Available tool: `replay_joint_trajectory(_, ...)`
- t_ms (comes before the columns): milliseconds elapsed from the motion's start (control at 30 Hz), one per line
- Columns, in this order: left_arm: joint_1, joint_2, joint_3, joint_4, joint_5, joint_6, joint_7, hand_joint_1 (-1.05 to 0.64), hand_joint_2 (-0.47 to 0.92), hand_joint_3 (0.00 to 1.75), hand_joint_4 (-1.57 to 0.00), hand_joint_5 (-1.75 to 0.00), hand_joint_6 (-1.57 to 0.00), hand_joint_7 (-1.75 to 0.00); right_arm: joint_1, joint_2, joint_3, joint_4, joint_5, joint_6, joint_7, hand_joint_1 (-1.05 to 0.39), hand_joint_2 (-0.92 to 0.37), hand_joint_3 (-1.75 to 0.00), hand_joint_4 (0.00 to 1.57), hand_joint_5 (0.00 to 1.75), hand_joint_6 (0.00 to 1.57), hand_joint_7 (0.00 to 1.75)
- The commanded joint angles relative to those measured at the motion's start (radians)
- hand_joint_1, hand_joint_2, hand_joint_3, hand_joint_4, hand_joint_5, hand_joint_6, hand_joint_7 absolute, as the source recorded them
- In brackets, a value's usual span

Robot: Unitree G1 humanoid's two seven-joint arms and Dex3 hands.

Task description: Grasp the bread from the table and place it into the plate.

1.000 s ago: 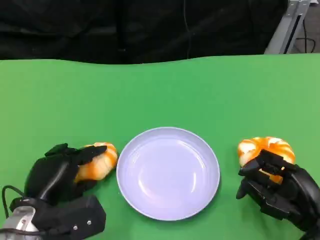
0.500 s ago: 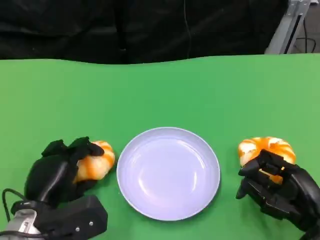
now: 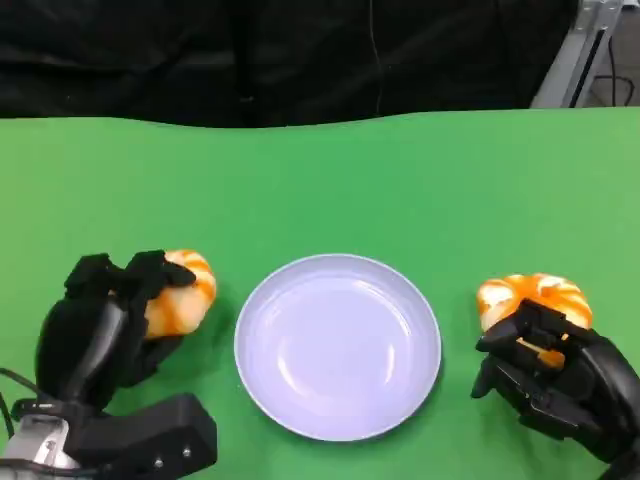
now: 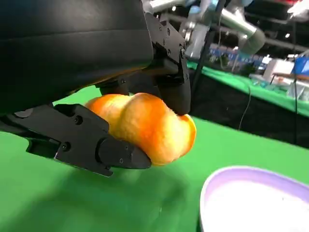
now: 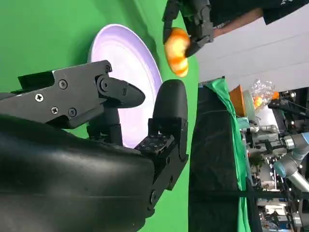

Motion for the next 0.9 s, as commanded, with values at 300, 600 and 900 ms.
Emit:
replay_joint_trajectory(300, 0.13, 0.036, 0.043, -0.308, 0.039, -0.004, 0.013, -0.04, 0.92, 0.43, -0.32, -1.59, -0.38, -1.29, 0.001, -0.009, -0.004, -0.008, -0.002, -0.009, -0.002, 0.01, -0.87, -0.55, 0.52, 1.67, 0.59, 1.2)
replay_joint_trajectory(600, 0.151, 0.021, 0.031, -0.388, 0.052, -0.001, -0.038, -0.08, 0.92, 0.41, -0.28, -1.6, -0.35, -1.3, 0.003, -0.007, -0.001, -0.014, -0.003, -0.004, -0.006, 0.01, -0.86, -0.56, 0.51, 1.68, 0.59, 1.22)
replay_joint_trajectory(900, 0.126, -0.011, -0.011, -0.401, 0.056, -0.048, -0.08, -0.1, 0.92, 0.38, -0.28, -1.61, -0.34, -1.32, 0.009, -0.005, 0.011, -0.021, -0.006, -0.006, -0.021, 0.03, -0.85, -0.6, 0.49, 1.69, 0.58, 1.23)
